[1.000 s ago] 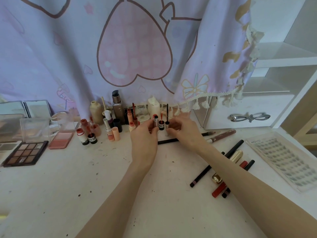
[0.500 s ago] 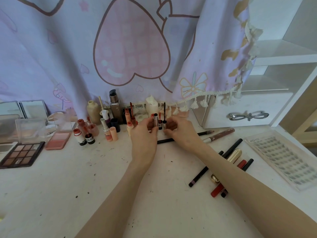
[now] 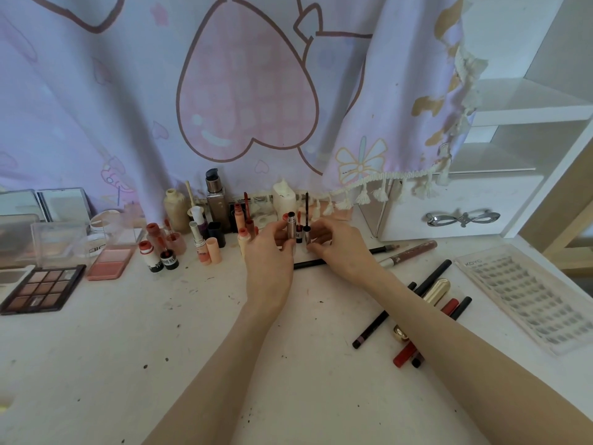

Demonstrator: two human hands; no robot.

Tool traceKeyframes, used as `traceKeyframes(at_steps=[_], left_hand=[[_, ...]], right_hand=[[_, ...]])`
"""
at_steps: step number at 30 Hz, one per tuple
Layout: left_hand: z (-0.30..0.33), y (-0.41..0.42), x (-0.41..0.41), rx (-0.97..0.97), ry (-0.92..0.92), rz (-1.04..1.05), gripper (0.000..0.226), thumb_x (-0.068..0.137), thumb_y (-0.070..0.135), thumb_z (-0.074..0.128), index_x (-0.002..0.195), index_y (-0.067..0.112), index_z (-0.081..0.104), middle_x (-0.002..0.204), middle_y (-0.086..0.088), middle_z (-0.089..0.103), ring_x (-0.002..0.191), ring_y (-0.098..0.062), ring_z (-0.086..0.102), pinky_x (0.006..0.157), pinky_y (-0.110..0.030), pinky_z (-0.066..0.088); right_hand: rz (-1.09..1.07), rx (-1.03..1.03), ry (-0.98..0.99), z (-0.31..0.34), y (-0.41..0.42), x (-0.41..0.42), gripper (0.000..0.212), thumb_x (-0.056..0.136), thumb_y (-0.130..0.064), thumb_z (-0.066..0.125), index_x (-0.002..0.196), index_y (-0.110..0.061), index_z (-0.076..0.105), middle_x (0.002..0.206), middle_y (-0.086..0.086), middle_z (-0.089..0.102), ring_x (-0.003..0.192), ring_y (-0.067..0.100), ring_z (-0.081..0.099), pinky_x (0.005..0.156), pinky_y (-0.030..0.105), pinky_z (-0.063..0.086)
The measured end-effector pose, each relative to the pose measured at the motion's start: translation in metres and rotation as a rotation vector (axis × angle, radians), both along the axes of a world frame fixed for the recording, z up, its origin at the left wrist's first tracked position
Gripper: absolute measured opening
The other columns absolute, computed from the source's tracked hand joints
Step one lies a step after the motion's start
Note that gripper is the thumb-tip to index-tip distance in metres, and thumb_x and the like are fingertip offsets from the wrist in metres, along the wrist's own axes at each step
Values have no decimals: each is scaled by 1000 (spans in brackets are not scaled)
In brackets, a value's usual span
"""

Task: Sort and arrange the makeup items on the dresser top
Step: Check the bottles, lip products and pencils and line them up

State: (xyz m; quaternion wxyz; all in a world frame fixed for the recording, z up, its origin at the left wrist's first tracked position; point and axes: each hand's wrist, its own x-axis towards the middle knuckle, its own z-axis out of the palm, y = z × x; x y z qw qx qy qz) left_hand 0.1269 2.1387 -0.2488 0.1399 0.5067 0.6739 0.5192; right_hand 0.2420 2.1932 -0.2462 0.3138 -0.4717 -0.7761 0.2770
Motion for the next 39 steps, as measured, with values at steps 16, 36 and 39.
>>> traceKeyframes(at_steps=[16, 36, 39], left_hand=[[2, -51, 6, -2, 266, -122, 30, 92, 11, 52, 122, 15, 55, 117, 3, 55, 104, -9, 51, 88, -15, 37], [21, -97, -43, -32, 279, -58, 16, 90, 11, 56, 101, 11, 68, 93, 1, 65, 82, -8, 51, 75, -15, 34], [27, -105, -45, 44, 170, -31, 13, 89, 11, 58, 95, 18, 67, 80, 16, 59, 73, 2, 51, 68, -5, 36]], right_hand=[[44, 264, -678, 8, -31, 28, 32, 99, -25, 41, 128, -22, 55, 128, 1, 51, 119, 21, 41, 95, 36, 28], [-48, 588, 46, 6, -91, 14, 24, 89, -24, 49, 95, -10, 68, 91, -2, 60, 85, 3, 49, 80, 11, 39], [-122, 133, 223, 16, -104, 15, 19, 94, -28, 52, 84, -17, 64, 77, -5, 65, 68, 2, 56, 65, 13, 43]])
